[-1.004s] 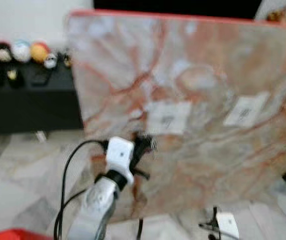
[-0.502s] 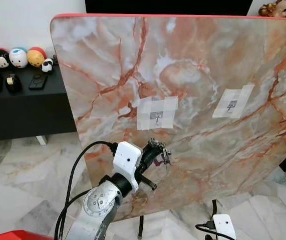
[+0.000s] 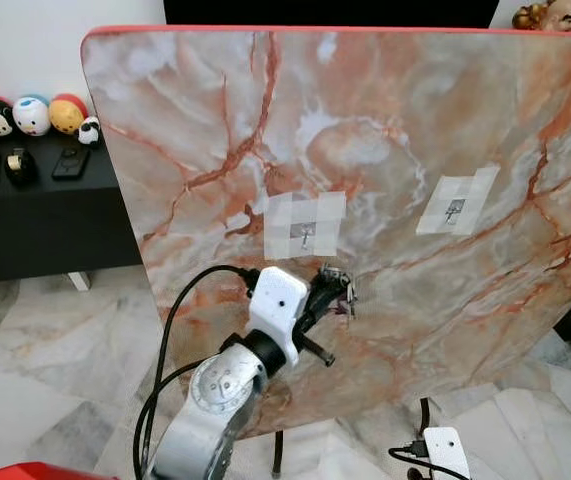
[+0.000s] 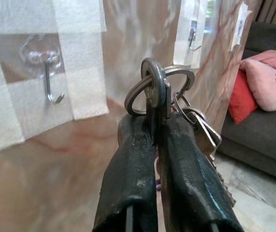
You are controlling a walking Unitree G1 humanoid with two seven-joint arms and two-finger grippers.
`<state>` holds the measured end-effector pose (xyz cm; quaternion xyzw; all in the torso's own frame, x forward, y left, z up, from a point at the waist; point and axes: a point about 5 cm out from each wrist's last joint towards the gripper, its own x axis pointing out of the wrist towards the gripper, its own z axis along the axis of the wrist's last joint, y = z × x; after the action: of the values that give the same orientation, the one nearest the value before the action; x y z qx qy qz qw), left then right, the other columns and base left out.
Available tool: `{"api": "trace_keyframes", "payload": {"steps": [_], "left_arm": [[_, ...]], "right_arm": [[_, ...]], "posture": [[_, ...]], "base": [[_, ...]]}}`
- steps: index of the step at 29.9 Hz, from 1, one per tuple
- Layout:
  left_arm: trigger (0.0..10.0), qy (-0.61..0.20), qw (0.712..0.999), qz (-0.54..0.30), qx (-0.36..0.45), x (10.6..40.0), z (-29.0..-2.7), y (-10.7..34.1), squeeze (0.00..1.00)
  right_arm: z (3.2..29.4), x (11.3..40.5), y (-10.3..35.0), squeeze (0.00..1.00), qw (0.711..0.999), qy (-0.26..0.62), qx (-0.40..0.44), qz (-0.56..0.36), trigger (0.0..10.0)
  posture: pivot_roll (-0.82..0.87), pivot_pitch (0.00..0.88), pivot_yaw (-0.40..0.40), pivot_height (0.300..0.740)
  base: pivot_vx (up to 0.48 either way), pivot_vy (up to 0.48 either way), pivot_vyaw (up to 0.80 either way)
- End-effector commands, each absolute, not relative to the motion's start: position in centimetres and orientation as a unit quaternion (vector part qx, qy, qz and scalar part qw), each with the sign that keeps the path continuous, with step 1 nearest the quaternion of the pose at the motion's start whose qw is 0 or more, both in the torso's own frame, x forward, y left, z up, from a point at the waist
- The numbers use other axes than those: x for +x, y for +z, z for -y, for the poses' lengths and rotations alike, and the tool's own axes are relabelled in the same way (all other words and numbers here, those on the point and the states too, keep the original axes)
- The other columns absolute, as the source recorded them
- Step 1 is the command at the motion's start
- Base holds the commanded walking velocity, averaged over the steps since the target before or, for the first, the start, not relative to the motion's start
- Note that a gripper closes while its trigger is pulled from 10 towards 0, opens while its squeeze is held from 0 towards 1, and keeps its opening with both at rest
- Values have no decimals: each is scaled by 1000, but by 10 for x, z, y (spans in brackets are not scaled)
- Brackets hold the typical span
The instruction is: Hang keys on a hook
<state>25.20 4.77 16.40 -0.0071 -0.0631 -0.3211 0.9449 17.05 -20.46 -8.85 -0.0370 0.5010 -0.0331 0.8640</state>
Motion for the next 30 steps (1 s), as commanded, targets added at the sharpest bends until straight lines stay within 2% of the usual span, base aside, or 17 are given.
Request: {"api": "trace_keyframes", "payload": {"steps": [1, 8, 30], "left_arm": [[10000, -305, 950, 70, -5, 256, -46, 169, 0], [10000, -265, 962, 64, -9, 262, -53, 169, 0], [10000, -220, 974, 29, -41, 268, -66, 161, 0]], "right_arm": [[206, 172, -88, 0, 864, -36, -40, -501, 10000], [206, 172, -88, 0, 863, -33, -43, -502, 10000], [208, 172, -87, 0, 861, -29, -56, -505, 10000]], "posture": [[85, 0, -104, 740], [87, 0, -104, 740], [88, 0, -110, 740]], "base": [[0, 0, 0], [0, 0, 0], [0, 0, 0]]}}
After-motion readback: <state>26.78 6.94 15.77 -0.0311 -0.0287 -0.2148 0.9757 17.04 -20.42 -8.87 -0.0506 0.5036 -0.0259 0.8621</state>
